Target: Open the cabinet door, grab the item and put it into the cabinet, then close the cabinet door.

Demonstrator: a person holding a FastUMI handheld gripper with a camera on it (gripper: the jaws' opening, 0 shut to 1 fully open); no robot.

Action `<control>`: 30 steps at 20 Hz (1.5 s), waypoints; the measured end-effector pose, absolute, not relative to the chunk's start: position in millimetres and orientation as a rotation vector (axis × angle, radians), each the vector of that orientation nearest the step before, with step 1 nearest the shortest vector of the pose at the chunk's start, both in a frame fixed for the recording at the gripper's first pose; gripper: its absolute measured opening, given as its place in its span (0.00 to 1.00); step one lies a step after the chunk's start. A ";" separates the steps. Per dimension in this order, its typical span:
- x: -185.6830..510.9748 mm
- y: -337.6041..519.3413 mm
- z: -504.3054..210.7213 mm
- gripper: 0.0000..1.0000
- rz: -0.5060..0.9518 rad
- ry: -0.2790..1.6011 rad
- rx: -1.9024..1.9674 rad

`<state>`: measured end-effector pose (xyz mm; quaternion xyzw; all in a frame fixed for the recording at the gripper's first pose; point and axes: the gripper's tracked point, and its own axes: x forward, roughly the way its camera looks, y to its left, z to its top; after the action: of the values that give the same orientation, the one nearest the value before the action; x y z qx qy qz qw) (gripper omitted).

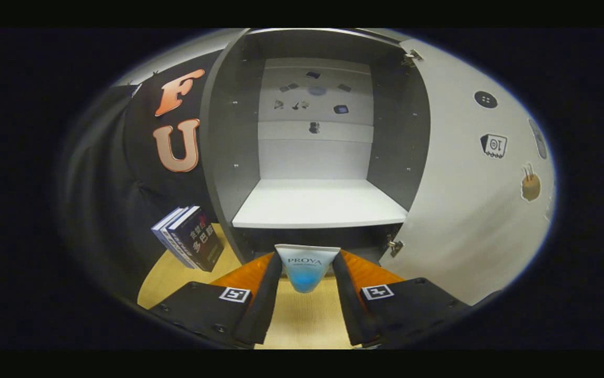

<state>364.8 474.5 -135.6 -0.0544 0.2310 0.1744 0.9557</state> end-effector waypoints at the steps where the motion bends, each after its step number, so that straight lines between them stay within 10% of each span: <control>1: 372.9 476.4 -125.9 0.63 0.354 0.454 -0.119; 23: 542.2 501.8 -105.8 0.63 0.299 0.367 -0.096; 30: 502.4 491.1 -84.7 0.99 0.320 0.304 -0.102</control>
<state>502.4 491.1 -84.7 -0.0504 0.1506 0.1584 0.9745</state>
